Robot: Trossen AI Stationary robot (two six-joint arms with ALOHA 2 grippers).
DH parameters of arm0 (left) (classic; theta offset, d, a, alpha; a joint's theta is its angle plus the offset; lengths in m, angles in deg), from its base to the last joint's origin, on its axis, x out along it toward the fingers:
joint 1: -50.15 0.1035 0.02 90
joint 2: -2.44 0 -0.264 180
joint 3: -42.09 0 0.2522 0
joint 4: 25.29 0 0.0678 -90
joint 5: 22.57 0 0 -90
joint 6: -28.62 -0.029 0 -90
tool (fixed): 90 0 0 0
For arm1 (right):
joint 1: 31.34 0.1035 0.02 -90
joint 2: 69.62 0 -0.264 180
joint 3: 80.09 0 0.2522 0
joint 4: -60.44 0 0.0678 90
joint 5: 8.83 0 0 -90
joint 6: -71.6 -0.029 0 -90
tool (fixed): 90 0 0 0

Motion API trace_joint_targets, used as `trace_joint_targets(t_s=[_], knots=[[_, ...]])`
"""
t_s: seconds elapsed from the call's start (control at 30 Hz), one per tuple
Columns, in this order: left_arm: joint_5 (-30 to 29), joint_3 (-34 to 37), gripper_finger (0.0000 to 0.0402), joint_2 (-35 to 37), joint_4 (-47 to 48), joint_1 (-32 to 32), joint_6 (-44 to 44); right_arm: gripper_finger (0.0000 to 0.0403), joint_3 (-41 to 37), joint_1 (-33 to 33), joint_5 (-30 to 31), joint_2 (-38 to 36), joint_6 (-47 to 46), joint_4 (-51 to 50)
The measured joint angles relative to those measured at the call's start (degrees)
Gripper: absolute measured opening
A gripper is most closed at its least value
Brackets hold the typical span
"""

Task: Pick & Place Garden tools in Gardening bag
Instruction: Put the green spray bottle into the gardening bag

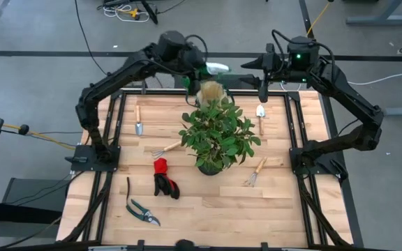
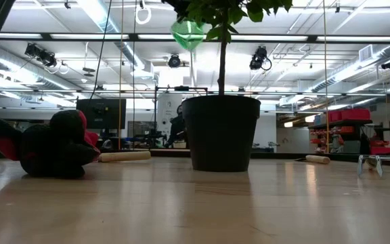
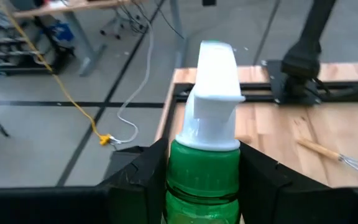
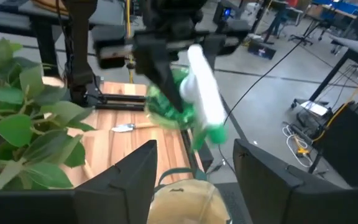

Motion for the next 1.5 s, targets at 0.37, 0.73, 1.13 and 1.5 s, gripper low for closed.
trace_joint_targets(t_s=[0.37,0.73,1.13,1.5], knots=[[6.0,-0.1,0.0155,3.8,0.0,8.1,4.8,0.0199,0.0,-0.2,-0.4,-0.2,-0.9,0.5],[7.4,0.0,0.0155,3.8,0.1,11.3,5.9,0.0169,-2.4,-0.2,-0.4,-0.1,-1.0,0.5],[9.2,8.0,0.0156,3.6,0.1,11.9,5.5,0.0155,-6.1,-0.2,-0.4,-0.1,-2.4,2.8],[11.0,12.7,0.0156,3.7,-5.6,15.2,4.4,0.0142,-6.1,-2.0,-0.4,-0.8,-1.3,2.4]])
